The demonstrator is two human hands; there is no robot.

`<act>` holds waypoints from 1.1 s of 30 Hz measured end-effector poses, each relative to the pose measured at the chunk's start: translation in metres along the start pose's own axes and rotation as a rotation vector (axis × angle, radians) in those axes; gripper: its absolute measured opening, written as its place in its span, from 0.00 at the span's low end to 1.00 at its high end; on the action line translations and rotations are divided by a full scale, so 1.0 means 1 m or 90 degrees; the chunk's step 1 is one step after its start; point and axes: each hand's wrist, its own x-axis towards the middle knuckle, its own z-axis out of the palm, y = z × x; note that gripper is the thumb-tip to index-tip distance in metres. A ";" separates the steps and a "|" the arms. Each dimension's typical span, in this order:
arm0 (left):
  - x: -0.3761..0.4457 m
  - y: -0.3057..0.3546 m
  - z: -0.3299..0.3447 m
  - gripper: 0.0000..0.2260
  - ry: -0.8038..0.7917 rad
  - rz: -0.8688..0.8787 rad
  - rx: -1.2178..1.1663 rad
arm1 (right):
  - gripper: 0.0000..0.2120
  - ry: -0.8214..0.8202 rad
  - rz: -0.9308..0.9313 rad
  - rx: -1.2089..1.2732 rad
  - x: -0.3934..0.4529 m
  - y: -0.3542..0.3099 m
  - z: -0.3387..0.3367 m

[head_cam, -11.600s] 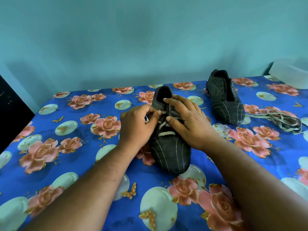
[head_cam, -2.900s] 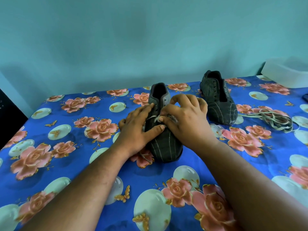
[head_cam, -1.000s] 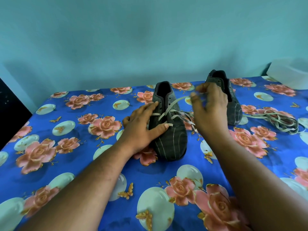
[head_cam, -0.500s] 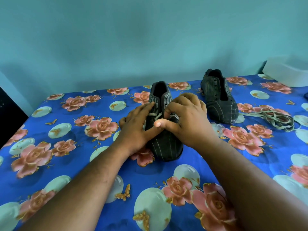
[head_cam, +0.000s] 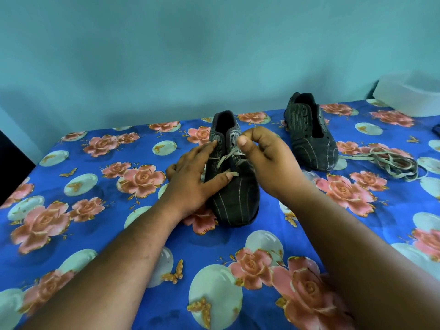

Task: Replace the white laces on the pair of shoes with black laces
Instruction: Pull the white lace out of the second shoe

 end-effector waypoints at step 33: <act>0.002 -0.003 0.001 0.41 0.005 0.009 0.025 | 0.12 -0.082 0.126 0.220 -0.001 0.008 -0.007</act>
